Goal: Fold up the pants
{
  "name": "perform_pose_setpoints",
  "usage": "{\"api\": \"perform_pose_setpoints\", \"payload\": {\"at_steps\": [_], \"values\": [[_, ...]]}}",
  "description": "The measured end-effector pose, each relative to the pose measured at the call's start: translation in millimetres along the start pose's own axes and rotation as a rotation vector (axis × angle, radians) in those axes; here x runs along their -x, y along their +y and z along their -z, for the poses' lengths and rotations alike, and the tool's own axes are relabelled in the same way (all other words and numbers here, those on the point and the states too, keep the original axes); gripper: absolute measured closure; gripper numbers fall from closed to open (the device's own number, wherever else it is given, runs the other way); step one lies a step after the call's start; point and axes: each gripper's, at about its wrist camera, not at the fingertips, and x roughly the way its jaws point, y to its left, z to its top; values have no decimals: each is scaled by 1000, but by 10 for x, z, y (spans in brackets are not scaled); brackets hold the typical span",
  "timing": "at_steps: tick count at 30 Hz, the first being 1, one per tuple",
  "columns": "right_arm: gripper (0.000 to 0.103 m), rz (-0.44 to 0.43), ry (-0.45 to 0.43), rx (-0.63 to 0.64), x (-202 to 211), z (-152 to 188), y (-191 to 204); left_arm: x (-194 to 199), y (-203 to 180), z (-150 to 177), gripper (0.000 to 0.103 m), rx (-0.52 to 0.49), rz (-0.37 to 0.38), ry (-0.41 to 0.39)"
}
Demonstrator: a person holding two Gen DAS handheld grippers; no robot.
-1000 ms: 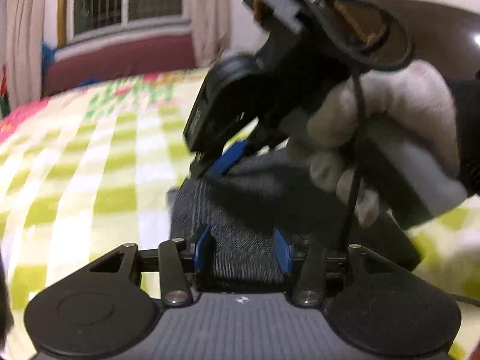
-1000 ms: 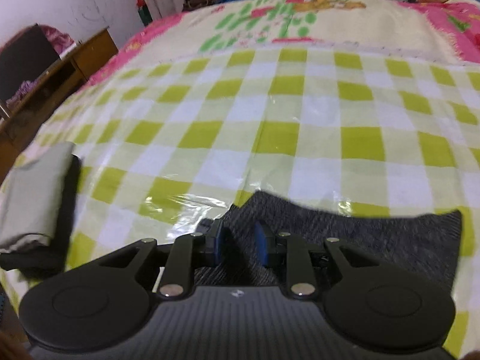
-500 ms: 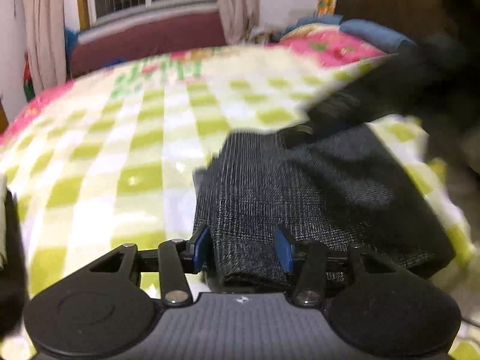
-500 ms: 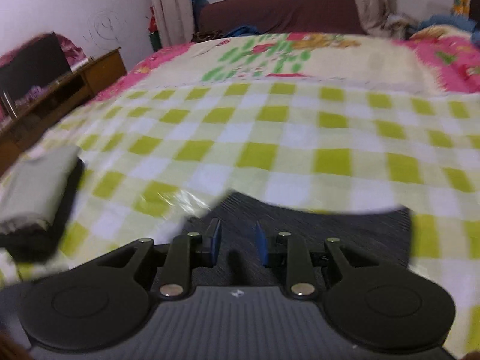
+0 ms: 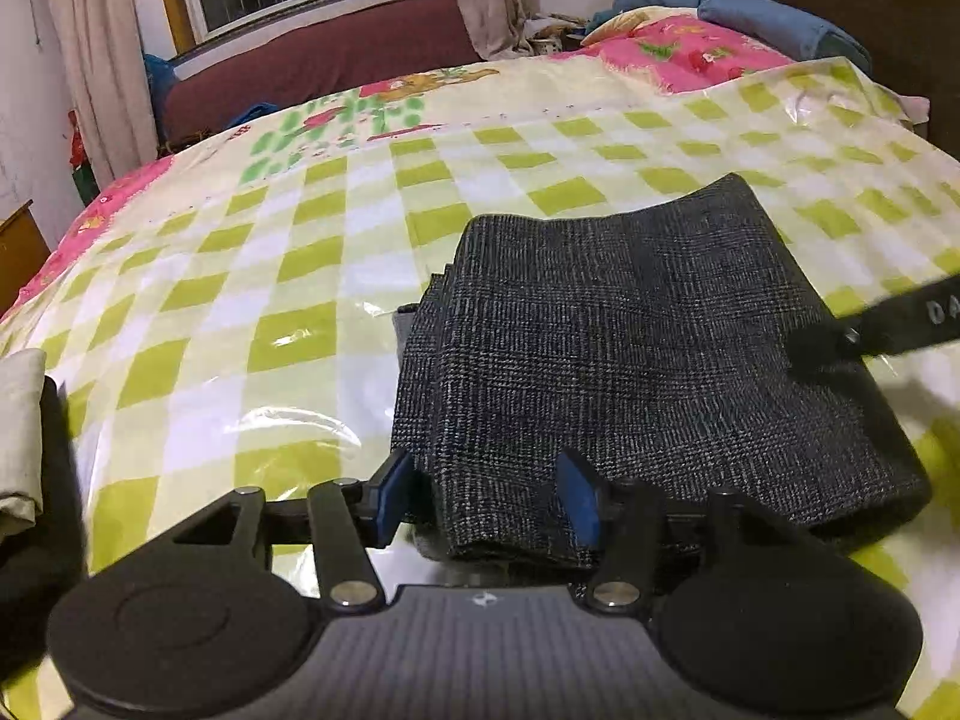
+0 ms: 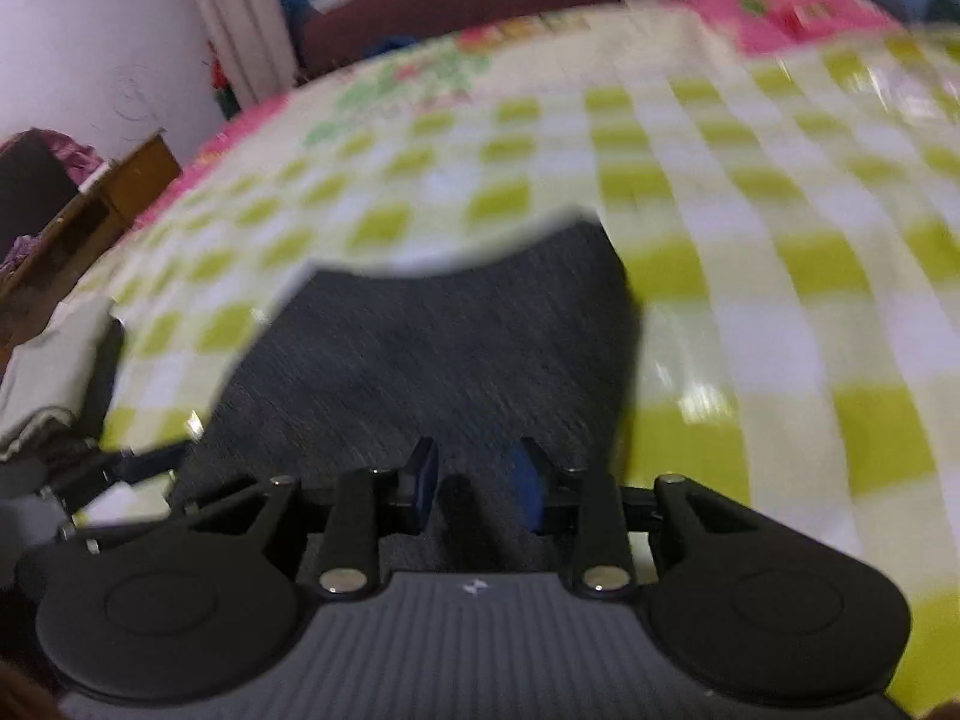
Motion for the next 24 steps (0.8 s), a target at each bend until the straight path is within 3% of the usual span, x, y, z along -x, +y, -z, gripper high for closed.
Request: {"api": "perform_pose_setpoints", "payload": {"at_steps": [4, 9, 13, 20, 24], "values": [[67, -38, -48, -68, 226, 56, -132, 204, 70, -11, 36, 15, 8, -31], [58, -47, -3, -121, 80, 129, -311, 162, 154, 9, 36, 38, 25, -39], [54, -127, 24, -222, -75, 142, -444, 78, 142, -29, 36, 24, 32, -24], [50, -179, 36, -236, -186, 95, -500, 0, 59, -131, 35, -13, 46, -22], [50, -150, 35, -216, -191, 90, -439, -78, -3, -142, 33, -20, 31, 8]]}}
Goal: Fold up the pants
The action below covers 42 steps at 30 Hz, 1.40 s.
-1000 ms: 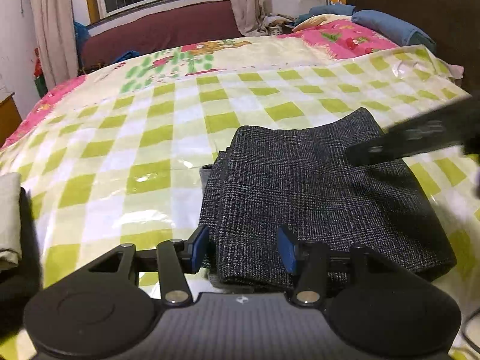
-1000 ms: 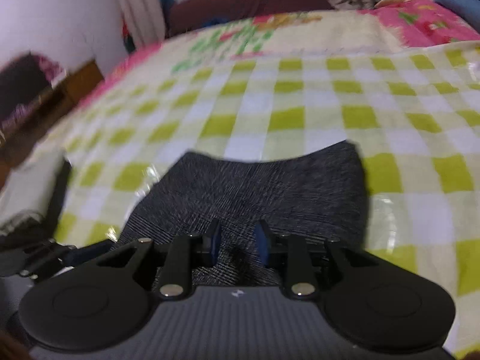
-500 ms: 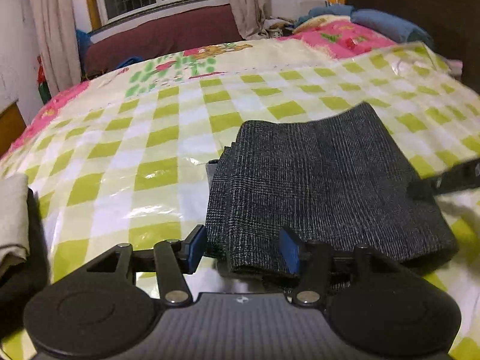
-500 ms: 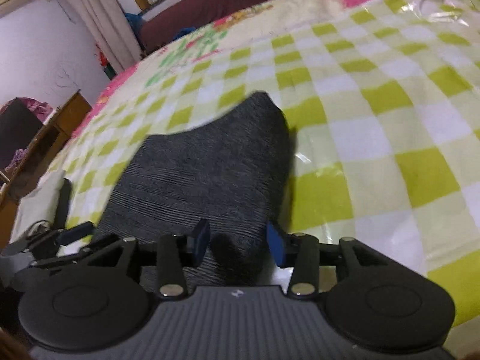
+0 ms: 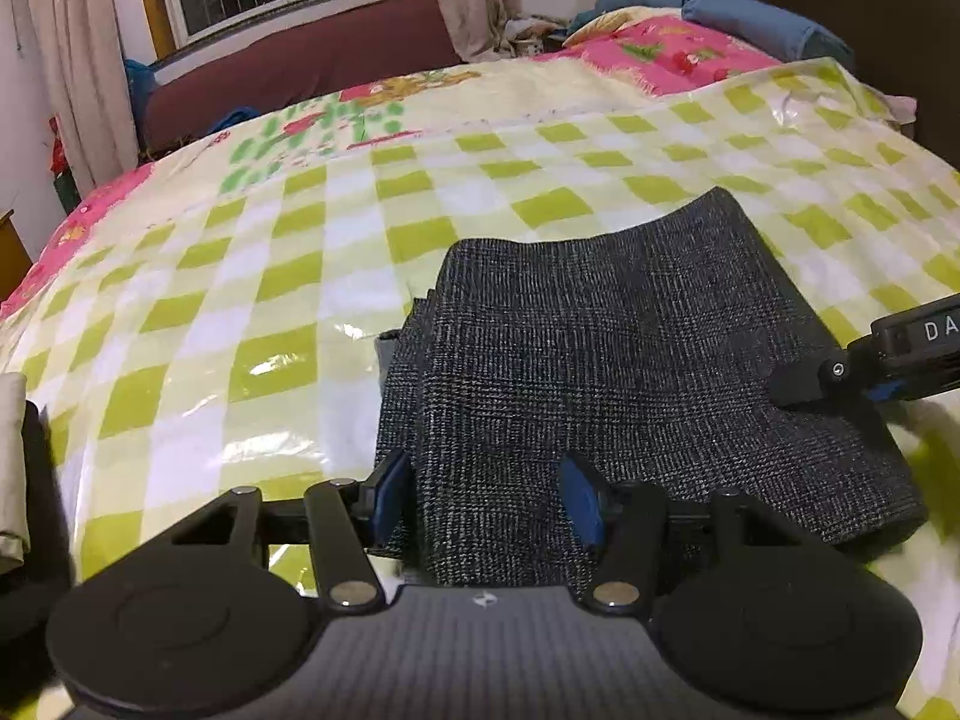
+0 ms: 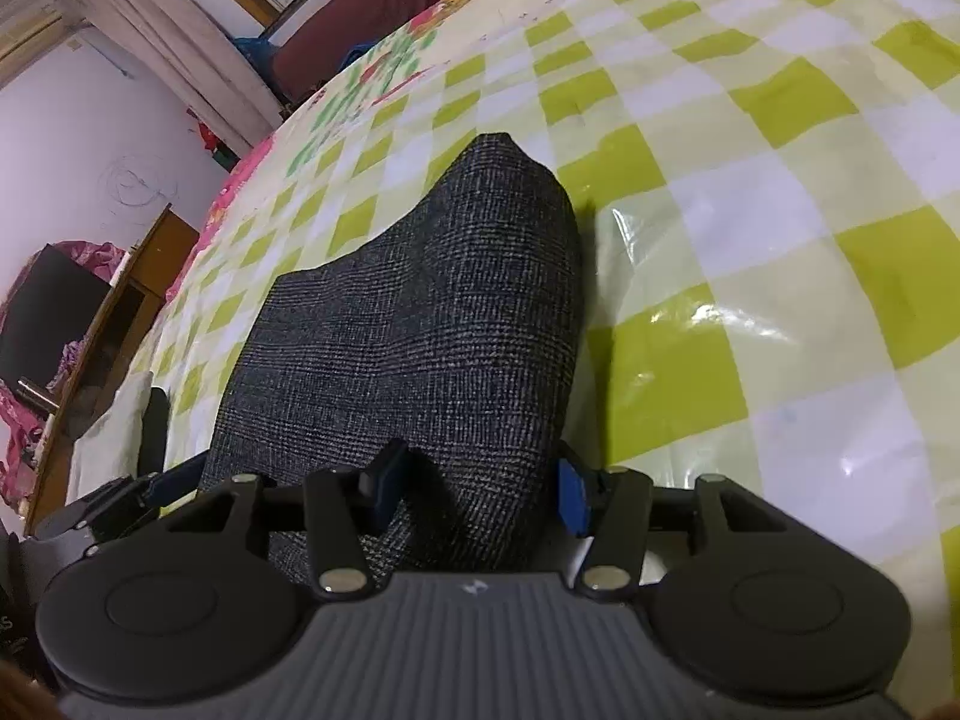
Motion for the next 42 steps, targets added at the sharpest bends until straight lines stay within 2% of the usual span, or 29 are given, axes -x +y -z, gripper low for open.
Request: {"api": "perform_pose_setpoints", "payload": {"at_steps": [4, 6, 9, 13, 22, 32, 42], "values": [[53, 80, 9, 76, -24, 11, 132, 16, -28, 22, 30, 17, -26, 16], [53, 91, 17, 61, -32, -1, 139, 25, -15, 44, 27, 33, -28, 20], [53, 60, 25, 10, 8, -7, 87, 39, -3, 62, 27, 54, -30, 21], [50, 10, 40, -15, 26, 12, 14, 47, -32, 66, 26, 33, -36, 12], [44, 37, 14, 17, -8, 78, 111, 48, -54, 66, 22, 20, -51, 14], [44, 34, 6, 27, -10, 108, 104, 27, -11, 96, 10, 27, -61, 1], [44, 34, -5, 32, -7, 126, 106, 22, 2, 117, 7, 26, -64, -9]]}}
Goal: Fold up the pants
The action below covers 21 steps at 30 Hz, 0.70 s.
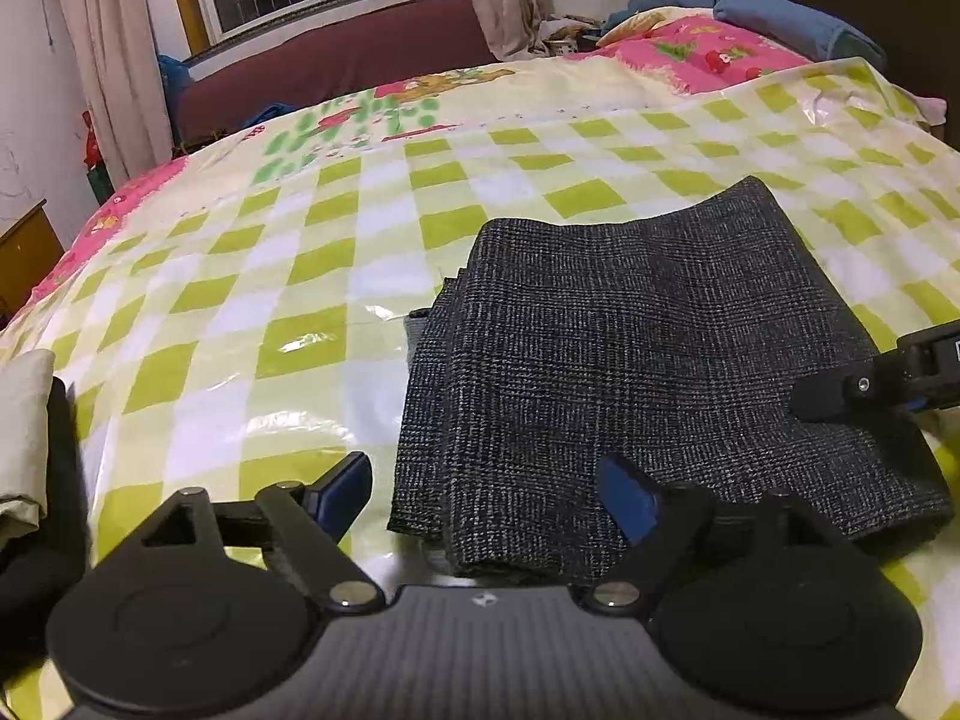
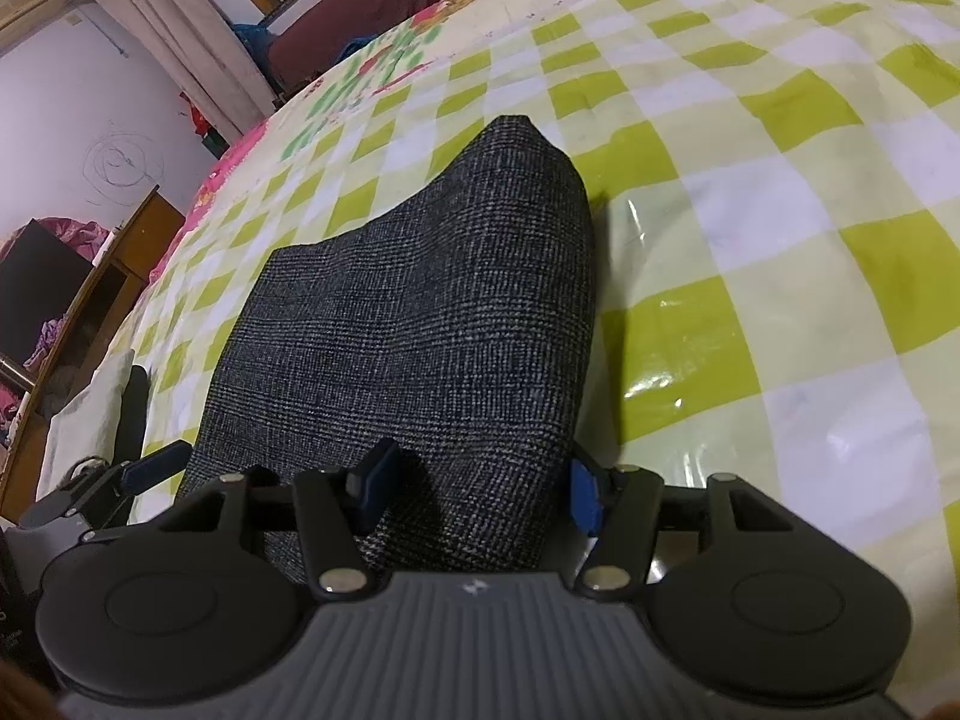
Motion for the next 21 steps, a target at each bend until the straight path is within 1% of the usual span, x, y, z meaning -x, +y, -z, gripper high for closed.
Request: {"api": "perform_pose_setpoints", "payload": {"at_steps": [7, 11, 21], "values": [[44, -3, -8, 9, 0, 6, -6, -19, 38, 16, 0, 17, -1, -4], [44, -5, -24, 17, 8, 32, -4, -41, 86, 39, 0, 46, 5, -7], [43, -65, -64, 18, 11, 103, -90, -110, 172, 71, 0, 111, 81, -2]]}}
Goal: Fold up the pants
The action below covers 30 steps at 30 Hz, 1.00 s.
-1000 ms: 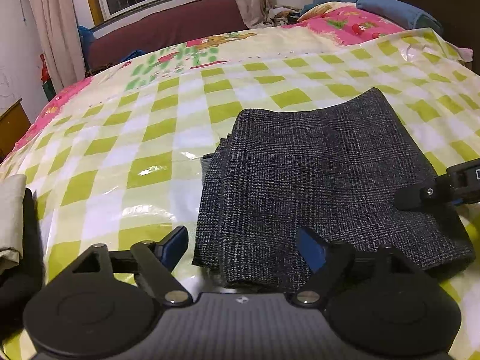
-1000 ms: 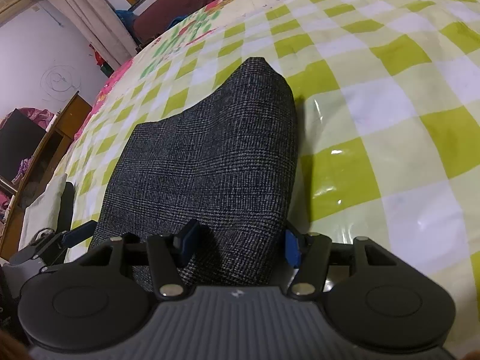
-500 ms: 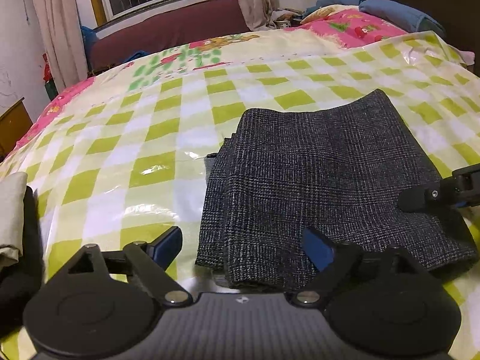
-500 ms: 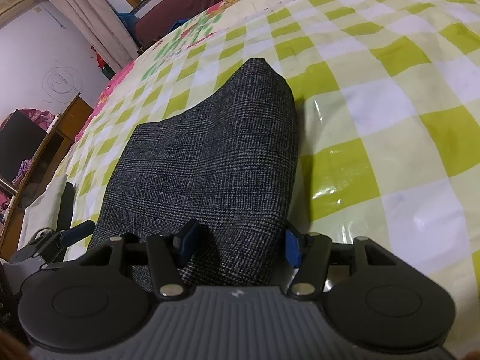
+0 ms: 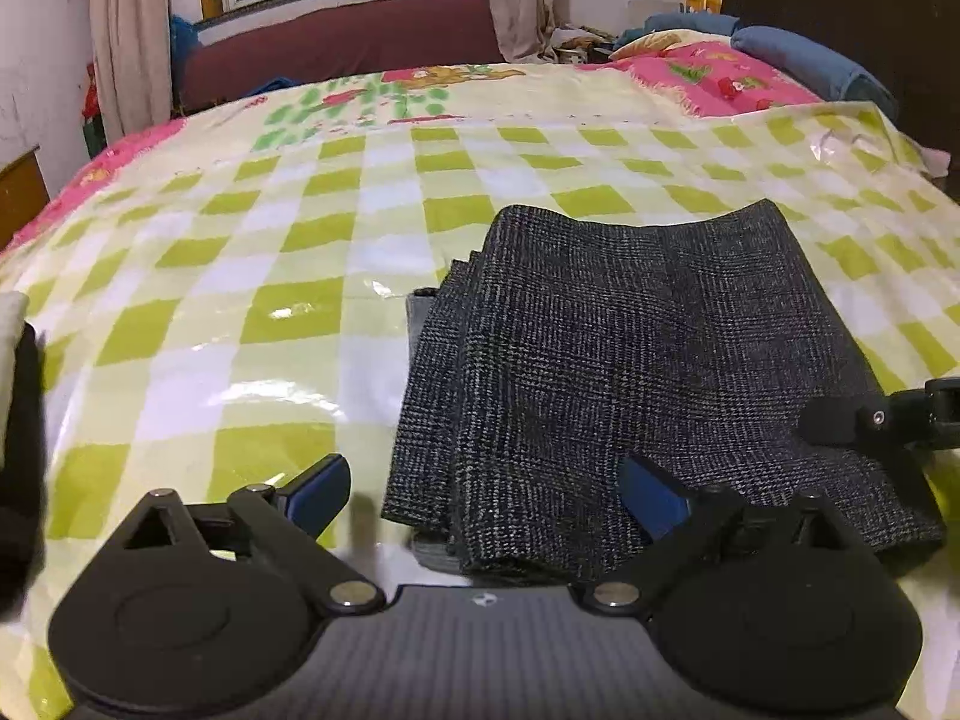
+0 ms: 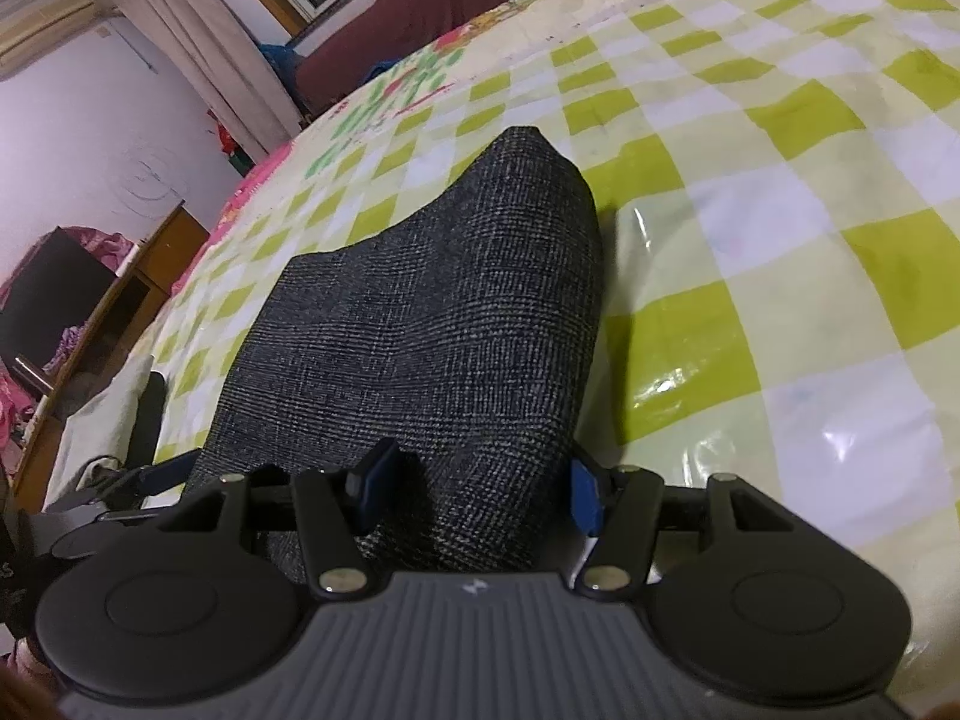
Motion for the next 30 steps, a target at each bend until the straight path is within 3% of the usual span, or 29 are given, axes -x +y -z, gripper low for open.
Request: {"api": "perform_pose_setpoints", "payload": {"at_steps": [5, 8, 14, 18, 23, 27, 30], "values": [[43, -38, -4, -14, 0, 2, -66, 1, -42, -2, 0, -6, 4, -1], [43, -54, 1, -15, -1, -5, -90, 43, -85, -1, 6, -22, 10, -2], [55, -83, -2, -61, 27, -19, -181, 79, -202, -75, 12, -97, -39, 5], [53, -109, 7, -86, 13, -33, -225, 67, -206, -138, 10, -126, -39, 23], [55, -125, 2, -122, 11, -50, -281, -13, -130, -197, 4, -70, -27, 26], [38, -166, 1, -160, -63, -95, -298, -116, -90, -246, 0, -52, -11, 21], [37, -176, -8, -182, -105, -136, -286, -191, -45, -287, 0, -37, 11, 35]]}}
